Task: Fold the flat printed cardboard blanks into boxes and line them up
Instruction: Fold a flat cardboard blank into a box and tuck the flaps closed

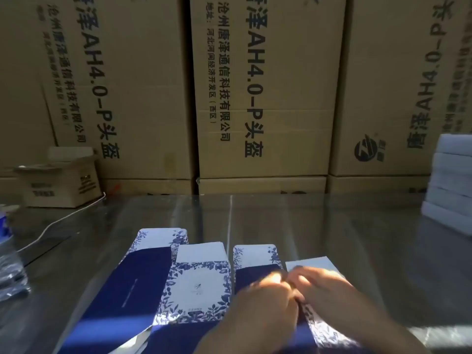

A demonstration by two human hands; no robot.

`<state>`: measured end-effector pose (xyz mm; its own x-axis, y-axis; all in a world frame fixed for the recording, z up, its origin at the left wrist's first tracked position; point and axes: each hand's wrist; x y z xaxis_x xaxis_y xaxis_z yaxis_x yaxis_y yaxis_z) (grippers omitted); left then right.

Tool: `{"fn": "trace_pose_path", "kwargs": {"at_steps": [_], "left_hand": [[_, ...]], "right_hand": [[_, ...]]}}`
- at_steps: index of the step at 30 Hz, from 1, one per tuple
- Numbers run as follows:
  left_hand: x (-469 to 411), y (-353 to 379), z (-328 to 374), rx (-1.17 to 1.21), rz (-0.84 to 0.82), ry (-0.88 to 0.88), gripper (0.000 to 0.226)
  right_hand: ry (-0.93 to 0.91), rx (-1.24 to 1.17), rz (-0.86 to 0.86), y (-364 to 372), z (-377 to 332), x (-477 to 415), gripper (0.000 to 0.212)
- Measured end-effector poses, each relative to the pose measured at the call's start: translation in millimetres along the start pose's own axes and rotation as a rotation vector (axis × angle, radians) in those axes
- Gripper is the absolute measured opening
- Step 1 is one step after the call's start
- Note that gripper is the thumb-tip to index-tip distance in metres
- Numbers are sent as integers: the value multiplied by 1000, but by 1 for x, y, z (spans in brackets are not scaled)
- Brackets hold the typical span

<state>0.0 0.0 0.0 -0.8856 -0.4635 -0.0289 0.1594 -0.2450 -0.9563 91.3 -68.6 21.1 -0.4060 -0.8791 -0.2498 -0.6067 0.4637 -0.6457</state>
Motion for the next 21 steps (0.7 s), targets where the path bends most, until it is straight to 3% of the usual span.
{"fn": "trace_pose_path", "kwargs": {"at_steps": [1, 3, 6, 14, 21], "left_hand": [[-14, -7, -9, -41, -15, -46, 41], [-24, -24, -19, -186, -110, -319, 53], [-34, -2, -10, -186, -143, -443, 55], [-32, -6, -18, 37, -14, -343, 54], [-31, -6, -36, 66, 56, -258, 54]], "right_hand": [[37, 107, -34, -5, -2, -21, 29], [75, 396, -109, 2, 13, -30, 38], [38, 523, -192, 25, 38, -31, 45], [60, 472, -117, 17, 42, -32, 44], [22, 484, 6, 20, 35, -31, 40]]}}
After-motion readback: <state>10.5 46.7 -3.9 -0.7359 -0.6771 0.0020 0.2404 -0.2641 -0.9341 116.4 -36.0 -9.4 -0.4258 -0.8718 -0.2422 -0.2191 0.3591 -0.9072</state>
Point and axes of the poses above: each hand's wrist, its own x-axis away from the middle knuckle, its own y-axis out of the palm, z = x × y, and after that the axes turned 2 degrees about -z, right-handed
